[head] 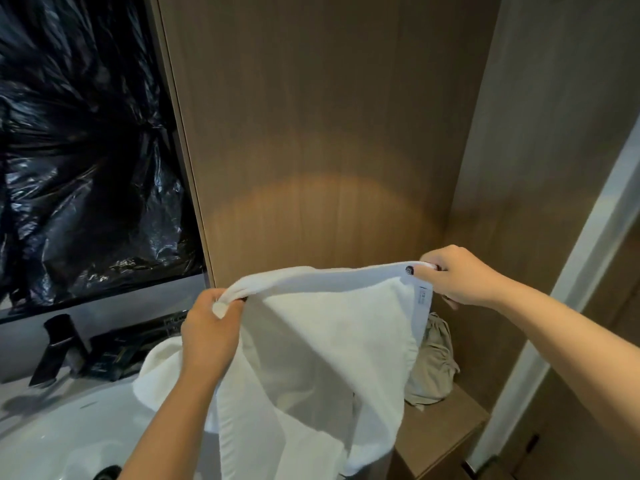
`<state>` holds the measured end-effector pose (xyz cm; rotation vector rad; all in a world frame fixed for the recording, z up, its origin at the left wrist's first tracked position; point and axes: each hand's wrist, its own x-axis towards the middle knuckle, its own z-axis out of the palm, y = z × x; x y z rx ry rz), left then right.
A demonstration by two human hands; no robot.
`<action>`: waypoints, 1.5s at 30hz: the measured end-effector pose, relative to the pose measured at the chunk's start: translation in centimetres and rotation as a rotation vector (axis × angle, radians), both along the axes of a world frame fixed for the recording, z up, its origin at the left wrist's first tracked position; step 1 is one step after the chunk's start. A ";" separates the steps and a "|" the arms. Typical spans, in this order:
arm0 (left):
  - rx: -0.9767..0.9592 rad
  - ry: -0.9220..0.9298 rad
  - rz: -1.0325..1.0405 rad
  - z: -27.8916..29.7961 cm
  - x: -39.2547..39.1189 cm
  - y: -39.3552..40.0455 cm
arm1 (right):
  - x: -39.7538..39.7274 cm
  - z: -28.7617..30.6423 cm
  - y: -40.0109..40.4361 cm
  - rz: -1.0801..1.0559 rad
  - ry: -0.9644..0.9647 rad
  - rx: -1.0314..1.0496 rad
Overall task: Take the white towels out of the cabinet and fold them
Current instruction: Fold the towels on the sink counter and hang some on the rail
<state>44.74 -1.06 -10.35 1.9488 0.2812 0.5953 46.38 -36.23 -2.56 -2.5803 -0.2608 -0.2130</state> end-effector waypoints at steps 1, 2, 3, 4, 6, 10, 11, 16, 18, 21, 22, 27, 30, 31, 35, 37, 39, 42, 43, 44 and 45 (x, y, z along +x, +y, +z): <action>-0.030 -0.005 -0.022 0.3 -0.1 -0.3 | -0.5 0.4 0.5 0.025 -0.001 0.027; -0.045 -0.013 -0.044 0.6 -0.2 -0.7 | -1.1 0.8 1.1 0.064 -0.006 0.065; -0.048 -0.032 -0.066 1.1 -0.2 -1.1 | -1.8 1.4 1.9 0.109 -0.009 0.115; -0.039 -0.068 -0.090 1.7 -0.4 -1.6 | -2.5 2.1 2.8 0.166 -0.015 0.176; -0.034 -0.188 -0.163 3.4 -0.9 -2.9 | -3.9 3.7 4.8 0.292 -0.017 0.329; -0.095 -0.420 -0.329 7.5 -3.0 -4.8 | -5.7 5.6 8.4 0.343 -0.089 0.341; -0.135 -0.444 -0.389 8.3 -3.6 -5.0 | -5.9 5.9 8.9 0.313 -0.126 0.246; -0.383 -0.421 -0.595 10.4 -6.6 -4.8 | -6.8 6.7 8.9 0.358 0.010 0.015; -0.412 -0.371 -0.569 10.4 -6.9 -4.8 | -7.1 7.1 9.1 0.435 -0.007 0.029; -0.407 -0.286 -0.435 9.9 -6.5 -4.8 | -7.4 7.4 9.7 0.491 -0.133 0.079; -0.404 -0.271 -0.408 9.7 -6.3 -4.7 | -7.3 7.2 10.0 0.484 -0.177 0.072; -0.450 -0.229 -0.386 8.8 -6.2 -4.9 | -6.5 6.8 10.8 0.461 -0.211 0.138; -0.548 -0.177 -0.419 8.7 -6.3 -5.0 | -5.9 6.6 11.1 0.532 -0.010 0.279; -0.572 -0.166 -0.428 8.7 -6.4 -5.0 | -5.8 6.4 11.2 0.530 0.016 0.345; -0.611 -0.152 -0.470 8.9 -6.9 -5.5 | -5.3 5.4 11.9 0.499 0.011 0.523; -0.612 -0.164 -0.487 9.2 -7.1 -5.6 | -5.2 5.0 12.4 0.502 -0.017 0.549; -0.597 -0.181 -0.497 9.4 -7.3 -5.5 | -5.2 4.9 12.9 0.500 -0.038 0.595; -0.558 -0.220 -0.483 9.9 -7.6 -5.4 | -5.3 5.3 13.3 0.519 -0.111 0.595; -0.540 -0.230 -0.475 10.0 -7.7 -5.4 | -5.3 5.6 13.4 0.530 -0.152 0.567; -0.528 -0.234 -0.472 10.2 -7.8 -5.4 | -5.4 6.0 13.4 0.531 -0.203 0.522; -0.511 -0.239 -0.471 10.3 -7.7 -5.3 | -5.5 6.3 13.4 0.520 -0.257 0.463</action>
